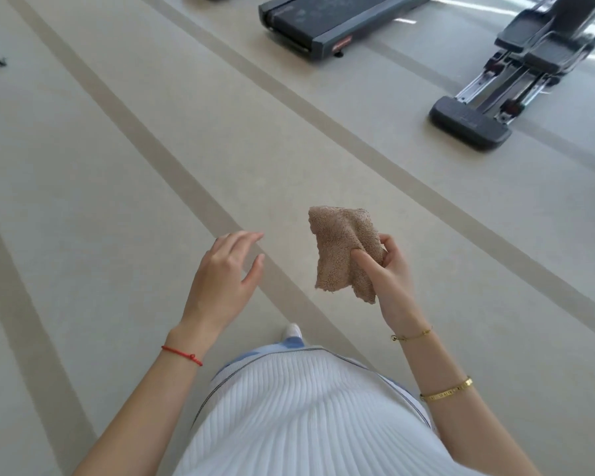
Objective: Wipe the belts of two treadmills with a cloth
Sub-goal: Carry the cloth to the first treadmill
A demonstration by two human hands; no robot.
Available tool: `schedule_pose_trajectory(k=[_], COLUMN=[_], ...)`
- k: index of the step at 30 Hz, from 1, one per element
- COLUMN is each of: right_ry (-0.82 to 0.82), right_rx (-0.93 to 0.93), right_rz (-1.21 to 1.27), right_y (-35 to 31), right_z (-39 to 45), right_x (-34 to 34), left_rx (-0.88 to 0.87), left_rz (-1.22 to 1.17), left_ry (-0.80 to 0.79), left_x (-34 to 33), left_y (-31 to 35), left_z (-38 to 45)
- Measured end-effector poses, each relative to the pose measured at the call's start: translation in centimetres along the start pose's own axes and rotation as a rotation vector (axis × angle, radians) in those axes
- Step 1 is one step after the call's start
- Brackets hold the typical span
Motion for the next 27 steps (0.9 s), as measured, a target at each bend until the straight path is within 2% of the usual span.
schedule_pose_trajectory(k=[11,17,27], right_ry=[0.178,0.208,0.170], right_rx=[0.008,0.020,0.047], right_rz=[0.043,0.068,0.029], right_y=[-5.0,-8.1,-19.3], right_z=[19.9,34.0,58.7], right_x=[0.6,2.8,6.3], left_rx=[-0.138,-0.140,-0.071], left_rz=[-0.015,-0.020,-0.052], left_ry=[-0.099,-0.115,-0.074], left_x=[-4.1,-8.2,-11.8], left_y=[-1.7,-1.8,1.0], left_z=[24.6,39.0,63.7])
Point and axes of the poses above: each hand's wrist, its own z-axis towards the middle knuckle, its own x-axis out of the back of the hand, y = z × x, the point moved 2 cm from there along z, towards the middle knuckle, and after that the axes turned 1 degree about -y, right-handed, at the moved point
